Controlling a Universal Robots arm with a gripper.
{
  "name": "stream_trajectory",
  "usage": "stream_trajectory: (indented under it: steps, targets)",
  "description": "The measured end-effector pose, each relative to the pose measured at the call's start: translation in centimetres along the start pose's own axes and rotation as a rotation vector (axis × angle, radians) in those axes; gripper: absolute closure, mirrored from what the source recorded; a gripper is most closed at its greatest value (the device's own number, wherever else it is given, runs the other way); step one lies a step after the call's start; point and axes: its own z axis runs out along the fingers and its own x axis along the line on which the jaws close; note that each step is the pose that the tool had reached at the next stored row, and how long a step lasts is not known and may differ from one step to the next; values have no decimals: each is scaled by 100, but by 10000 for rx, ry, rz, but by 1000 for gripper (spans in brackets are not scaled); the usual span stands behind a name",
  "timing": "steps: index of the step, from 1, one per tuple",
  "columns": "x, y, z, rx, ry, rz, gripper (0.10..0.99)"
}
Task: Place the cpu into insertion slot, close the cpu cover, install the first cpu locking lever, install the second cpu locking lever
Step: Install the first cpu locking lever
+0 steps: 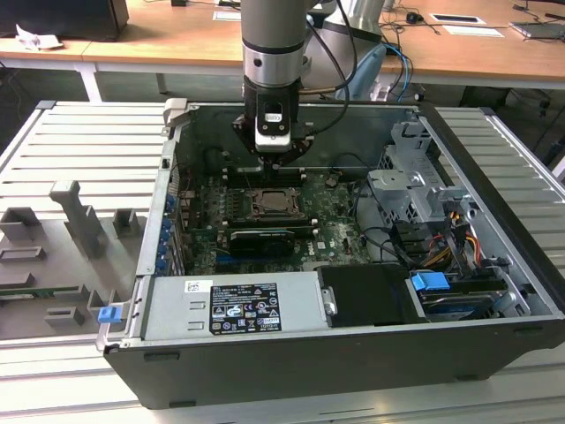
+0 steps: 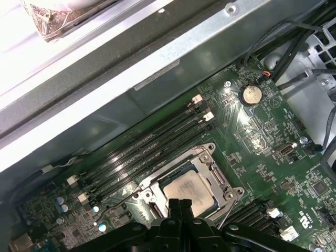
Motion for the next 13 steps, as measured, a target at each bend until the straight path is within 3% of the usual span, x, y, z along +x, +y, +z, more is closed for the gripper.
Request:
stream_trajectory:
  steps: [4,13]
  targets:
    - [0,0,0,-1,8,-134,980]
    - [-4,-7,0,-6,70,-1159,980]
